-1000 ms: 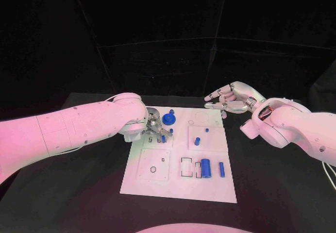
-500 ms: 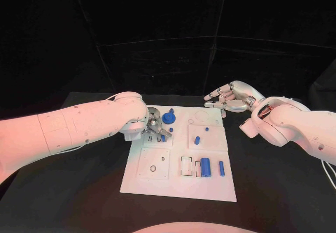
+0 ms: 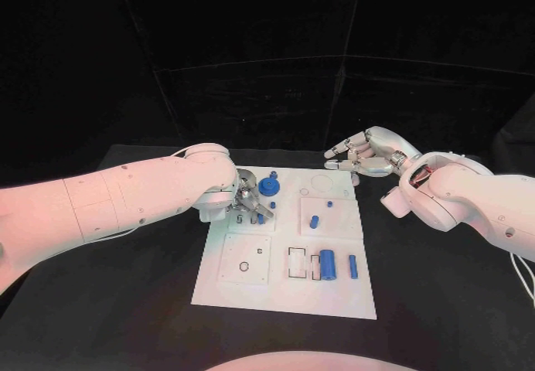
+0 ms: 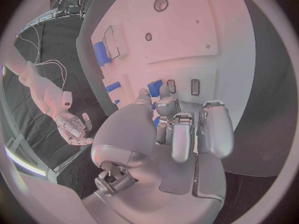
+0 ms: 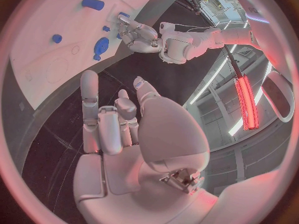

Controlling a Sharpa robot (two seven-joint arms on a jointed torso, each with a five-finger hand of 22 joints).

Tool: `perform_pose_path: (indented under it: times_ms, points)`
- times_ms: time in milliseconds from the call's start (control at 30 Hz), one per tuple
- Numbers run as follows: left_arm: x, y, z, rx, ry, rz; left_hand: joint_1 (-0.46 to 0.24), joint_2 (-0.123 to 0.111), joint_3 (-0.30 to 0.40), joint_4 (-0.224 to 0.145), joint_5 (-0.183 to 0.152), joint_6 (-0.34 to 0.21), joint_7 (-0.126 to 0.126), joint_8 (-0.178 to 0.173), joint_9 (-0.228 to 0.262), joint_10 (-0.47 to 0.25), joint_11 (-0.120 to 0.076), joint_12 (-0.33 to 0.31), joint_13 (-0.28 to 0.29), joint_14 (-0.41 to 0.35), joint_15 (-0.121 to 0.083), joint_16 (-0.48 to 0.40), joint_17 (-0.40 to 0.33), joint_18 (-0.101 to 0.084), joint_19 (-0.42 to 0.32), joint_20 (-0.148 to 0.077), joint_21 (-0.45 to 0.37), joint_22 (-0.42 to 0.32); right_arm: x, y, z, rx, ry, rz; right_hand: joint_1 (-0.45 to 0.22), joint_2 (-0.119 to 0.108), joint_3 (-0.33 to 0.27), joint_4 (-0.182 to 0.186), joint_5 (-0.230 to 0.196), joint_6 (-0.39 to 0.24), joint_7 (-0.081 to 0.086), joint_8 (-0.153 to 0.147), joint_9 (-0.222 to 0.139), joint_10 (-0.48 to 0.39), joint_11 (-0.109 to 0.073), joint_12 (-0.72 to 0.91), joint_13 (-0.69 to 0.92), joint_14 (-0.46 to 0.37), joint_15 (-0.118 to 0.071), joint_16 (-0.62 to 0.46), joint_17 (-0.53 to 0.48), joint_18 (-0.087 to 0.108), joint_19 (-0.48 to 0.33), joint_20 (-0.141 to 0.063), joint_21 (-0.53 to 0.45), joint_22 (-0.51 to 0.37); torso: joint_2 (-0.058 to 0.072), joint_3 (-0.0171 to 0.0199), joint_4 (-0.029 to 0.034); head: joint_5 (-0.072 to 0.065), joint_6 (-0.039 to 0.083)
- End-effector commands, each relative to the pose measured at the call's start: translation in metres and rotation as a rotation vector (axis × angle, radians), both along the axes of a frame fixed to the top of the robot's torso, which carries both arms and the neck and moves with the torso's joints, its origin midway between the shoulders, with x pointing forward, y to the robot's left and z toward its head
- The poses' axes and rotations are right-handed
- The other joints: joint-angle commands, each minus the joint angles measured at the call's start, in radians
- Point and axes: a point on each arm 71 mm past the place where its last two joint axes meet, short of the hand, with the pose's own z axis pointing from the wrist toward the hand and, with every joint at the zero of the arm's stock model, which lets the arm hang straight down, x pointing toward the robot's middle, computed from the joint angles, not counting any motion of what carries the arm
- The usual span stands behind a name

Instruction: Assemble the parts on the task board

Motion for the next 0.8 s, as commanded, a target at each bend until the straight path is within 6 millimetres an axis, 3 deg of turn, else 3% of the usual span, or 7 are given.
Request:
perform_pose_path:
  times_ms: [33,133,233,300,333,500,800]
  points:
    - [0.0,-0.001,0.001,0.011,0.002,-0.012,0.052,0.019,0.034,-0.033,-0.001,-0.01,-0.004,0.005,0.003,-0.002,-0.005,0.003,-0.001,0.105,-0.011,0.003,0.263,-0.011,0.018,-0.005,0.007,0.002,0.0,0.001,0.002,0.003,-0.008,0.006,-0.005,0.003,-0.003,0.0,0.006,0.004,-0.002,0.005,-0.001,-0.005,-0.002,-0.004,-0.001,0.035,-0.007,-0.006,-0.001,0.013,-0.008,-0.002,-0.007,-0.001,0.0,-0.0003,0.0005,-0.001,-0.001]
    - [-0.001,-0.002,0.001,0.004,0.0,-0.015,0.159,0.045,0.119,-0.099,0.002,-0.03,-0.013,-0.009,0.001,-0.014,-0.014,-0.009,-0.008,0.105,-0.02,0.003,0.263,-0.01,0.016,-0.012,0.006,0.001,0.001,0.002,0.002,0.003,-0.007,0.008,-0.005,0.003,-0.003,0.0,0.006,0.004,-0.002,0.005,-0.001,-0.005,-0.002,-0.004,-0.001,0.035,-0.007,-0.006,-0.001,0.013,-0.008,-0.002,-0.007,-0.001,0.0,-0.0004,0.0005,-0.001,-0.002]
    - [-0.002,-0.002,0.002,-0.008,0.0,-0.017,0.202,0.041,0.183,-0.132,0.022,-0.038,-0.012,-0.024,-0.005,-0.023,-0.015,-0.021,-0.015,0.105,-0.021,0.003,0.263,-0.01,0.014,-0.016,0.005,0.0,0.001,0.003,0.001,0.003,-0.006,0.009,-0.004,0.003,-0.003,-0.001,0.008,0.004,-0.002,0.006,-0.001,-0.006,-0.003,-0.005,-0.001,0.034,-0.007,-0.007,-0.003,0.013,-0.008,-0.002,-0.007,-0.001,0.0,-0.0002,0.0,0.0,-0.004]
    - [-0.003,-0.002,0.002,-0.02,-0.003,-0.018,0.213,0.02,0.258,-0.152,0.034,-0.041,-0.006,-0.036,-0.008,-0.026,-0.012,-0.032,-0.023,0.105,-0.018,0.003,0.263,-0.01,0.013,-0.016,0.005,0.001,0.001,0.003,0.001,0.003,-0.005,0.01,-0.004,0.003,-0.003,-0.001,0.008,0.004,-0.002,0.006,-0.001,-0.006,-0.003,-0.005,-0.001,0.034,-0.007,-0.007,-0.003,0.013,-0.008,-0.002,-0.007,-0.001,0.0,-0.0005,0.0002,-0.001,-0.005]
    - [-0.003,-0.001,0.002,-0.025,-0.005,-0.018,0.192,-0.005,0.352,-0.154,0.037,-0.036,-0.001,-0.042,-0.008,-0.023,-0.003,-0.04,-0.028,0.105,-0.011,0.003,0.263,-0.009,0.012,-0.016,0.004,0.003,0.001,0.003,0.001,0.002,-0.005,0.011,-0.004,0.003,-0.003,0.0,0.009,0.004,-0.002,0.006,-0.001,-0.005,-0.003,-0.005,-0.001,0.035,-0.007,-0.007,-0.003,0.013,-0.008,-0.002,-0.007,-0.001,0.0,-0.0003,0.0005,-0.001,-0.006]
    - [-0.005,0.0,0.004,-0.049,-0.022,-0.011,0.028,-0.185,0.769,-0.187,0.027,-0.038,0.006,-0.022,0.027,-0.004,-0.008,-0.036,-0.031,0.105,-0.003,0.003,0.263,-0.009,0.012,-0.007,0.003,0.01,0.002,0.004,0.001,0.001,-0.003,0.013,-0.004,0.004,-0.003,0.0,0.011,0.004,-0.002,0.006,-0.001,-0.005,-0.003,-0.004,-0.001,0.035,-0.007,-0.007,-0.003,0.013,-0.008,-0.002,-0.008,-0.002,0.0,-0.0002,0.0012,-0.001,-0.009]
    - [-0.009,0.011,0.009,-0.103,-0.08,0.032,-0.036,-0.202,0.873,-0.213,0.024,-0.039,0.001,0.001,0.054,0.008,-0.004,-0.024,-0.022,0.105,-0.01,0.003,0.263,-0.011,0.014,-0.005,0.007,0.019,0.003,0.004,0.0,-0.001,0.001,0.014,-0.005,0.004,-0.003,0.001,0.013,0.004,-0.002,0.006,-0.001,-0.006,-0.002,-0.006,-0.003,0.034,-0.007,-0.01,-0.006,0.013,-0.009,-0.002,-0.01,-0.005,0.0,0.0008,0.0012,0.004,-0.014]
